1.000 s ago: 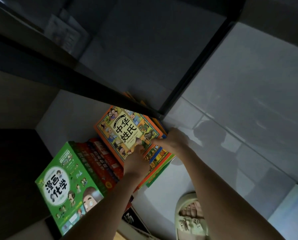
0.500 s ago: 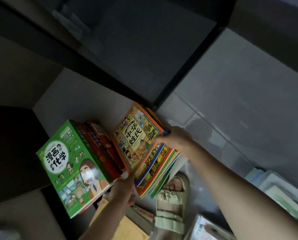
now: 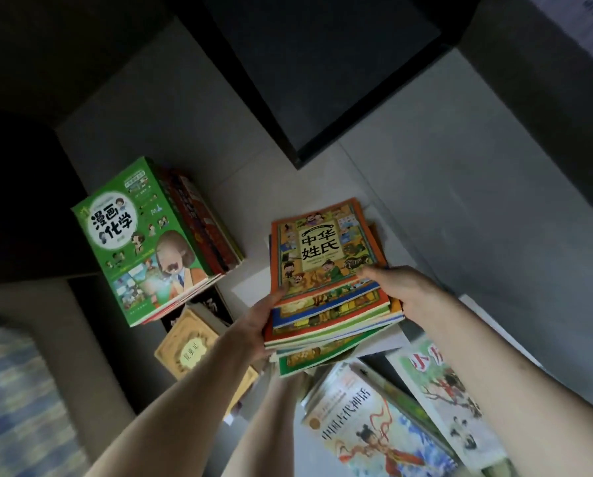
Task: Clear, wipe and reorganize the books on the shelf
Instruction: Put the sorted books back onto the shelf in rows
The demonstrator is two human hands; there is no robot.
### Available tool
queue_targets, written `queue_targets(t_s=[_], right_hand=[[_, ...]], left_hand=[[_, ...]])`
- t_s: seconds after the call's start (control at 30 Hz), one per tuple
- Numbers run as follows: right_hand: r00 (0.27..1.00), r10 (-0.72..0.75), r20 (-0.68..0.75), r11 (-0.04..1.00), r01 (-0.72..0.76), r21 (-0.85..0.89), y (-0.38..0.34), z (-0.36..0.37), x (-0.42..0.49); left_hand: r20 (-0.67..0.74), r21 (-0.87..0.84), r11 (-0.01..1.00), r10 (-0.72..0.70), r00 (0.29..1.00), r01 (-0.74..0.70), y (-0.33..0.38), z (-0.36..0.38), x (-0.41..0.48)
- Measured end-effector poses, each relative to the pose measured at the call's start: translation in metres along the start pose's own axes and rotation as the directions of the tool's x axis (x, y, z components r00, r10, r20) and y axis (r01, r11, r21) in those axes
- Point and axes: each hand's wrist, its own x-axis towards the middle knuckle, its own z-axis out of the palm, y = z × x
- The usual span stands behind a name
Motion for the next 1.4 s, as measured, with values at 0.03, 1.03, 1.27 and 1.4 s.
queue_targets(t_s=[0.03,1.03,1.27,1.4], right_hand=[[1.0,0.011,-0.001,1.0,-0.011,0.01,0.004,-0.005,-0.005],[0.796,-0.51,-0.326,0.728,0.602,0.328,-0.027,-0.164,-0.691],[0.586,-0.7,-0.408,0.495,0.81,0.315,-0.06,-0.17,-0.81],[0.413,-0.808,-0.421,0.37,0.911,0.182,-0.075,-0.176,-0.863]], left_hand=[[-0.005,0.041,0.999,0.005,1.0,-0.005,0.0,0.005,-0.004],[0.708,0.1,0.542,0.551,0.442,-0.834,-0.024,0.084,-0.661],[0.749,-0.041,0.303,0.64,0.171,-0.952,-0.015,0.086,-0.818],[0.751,-0.128,0.227,0.658,0.055,-0.965,-0.017,0.086,-0.871]])
